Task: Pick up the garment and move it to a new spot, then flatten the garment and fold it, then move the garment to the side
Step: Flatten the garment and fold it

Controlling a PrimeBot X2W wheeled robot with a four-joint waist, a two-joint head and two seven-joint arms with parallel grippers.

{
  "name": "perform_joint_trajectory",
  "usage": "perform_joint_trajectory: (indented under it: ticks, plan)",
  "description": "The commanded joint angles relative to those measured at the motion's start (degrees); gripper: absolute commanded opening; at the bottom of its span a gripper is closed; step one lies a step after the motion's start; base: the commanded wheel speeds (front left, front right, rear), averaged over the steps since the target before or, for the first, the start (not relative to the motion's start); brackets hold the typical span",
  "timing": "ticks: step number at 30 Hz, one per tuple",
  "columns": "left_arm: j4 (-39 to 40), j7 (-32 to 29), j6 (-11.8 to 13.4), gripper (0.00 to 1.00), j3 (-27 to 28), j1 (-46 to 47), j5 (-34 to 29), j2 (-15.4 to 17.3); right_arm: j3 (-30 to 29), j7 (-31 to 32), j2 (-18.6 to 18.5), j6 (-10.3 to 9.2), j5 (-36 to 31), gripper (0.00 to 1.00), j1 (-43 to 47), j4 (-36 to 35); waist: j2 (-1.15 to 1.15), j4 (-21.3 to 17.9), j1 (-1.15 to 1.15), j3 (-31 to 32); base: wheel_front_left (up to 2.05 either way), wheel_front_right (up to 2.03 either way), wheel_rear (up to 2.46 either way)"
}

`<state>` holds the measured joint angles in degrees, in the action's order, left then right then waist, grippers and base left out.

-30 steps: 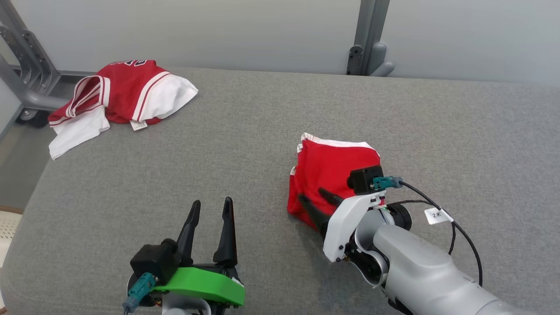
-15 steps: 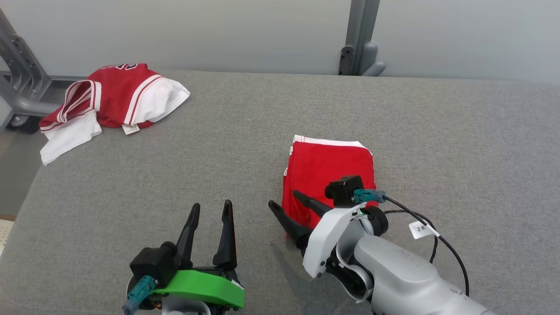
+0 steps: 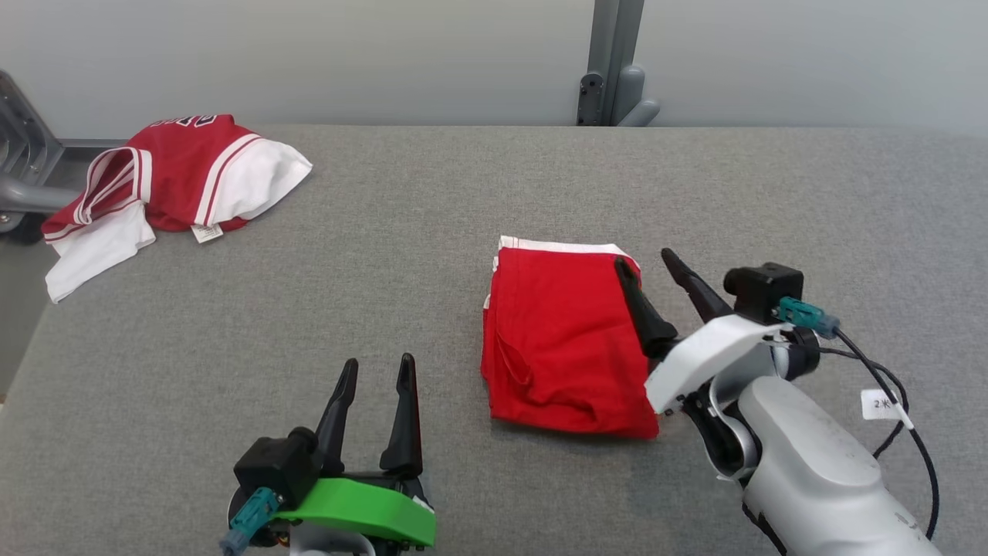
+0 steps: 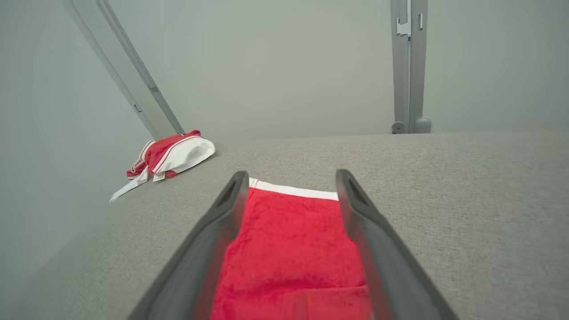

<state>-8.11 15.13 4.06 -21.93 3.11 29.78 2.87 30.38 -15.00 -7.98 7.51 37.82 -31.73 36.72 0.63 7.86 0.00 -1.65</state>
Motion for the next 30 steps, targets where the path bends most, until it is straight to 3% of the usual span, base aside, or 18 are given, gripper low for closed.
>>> perform_joint_trajectory:
  ticks: [1,4,7,9,10,12,30]
  plan:
    - [-0.1,0.0,0.2,1.0,0.0,-0.5,0.1,0.2,-2.5,-0.2,0.2,-0.04,-2.1,1.0,2.5,-0.9,-0.63,-0.2,0.0,-0.1,0.0,0.0,0.0]
    - [0.0,0.0,0.1,1.0,0.0,-0.2,0.2,0.2,-7.7,-0.2,1.0,-0.04,-7.0,1.0,5.7,-3.4,-0.63,-0.5,0.0,-0.5,0.0,0.0,0.0]
    - [-0.1,0.0,0.0,1.0,0.1,0.1,0.2,0.2,-8.9,-0.2,1.9,-0.04,-10.1,1.0,7.7,-4.8,-0.63,-0.5,0.0,-0.9,0.0,0.0,0.0]
    - [-0.2,0.0,-0.1,1.0,0.1,0.3,0.2,0.2,-8.8,-0.2,2.6,-0.04,-11.6,0.42,8.6,-5.1,-0.63,-0.3,0.0,-1.1,0.0,0.0,0.0]
    - [-0.3,0.0,-0.2,1.0,0.1,0.5,0.3,0.2,-8.5,-0.2,2.9,-0.04,-12.0,0.24,8.9,-4.9,-0.63,-0.1,0.0,-1.2,0.0,0.0,0.0]
    - [-0.4,0.0,-0.3,1.0,0.0,0.9,0.4,0.2,-7.6,-0.2,3.4,-0.04,-12.5,0.0,9.4,-4.1,-0.63,0.4,0.0,-1.5,0.0,0.0,0.0]
    - [-0.1,0.0,-0.3,1.0,0.6,1.4,0.5,0.1,1.6,-0.2,5.0,-0.04,-8.8,0.0,6.0,7.1,-0.63,8.8,0.0,-2.8,0.0,0.0,0.0]
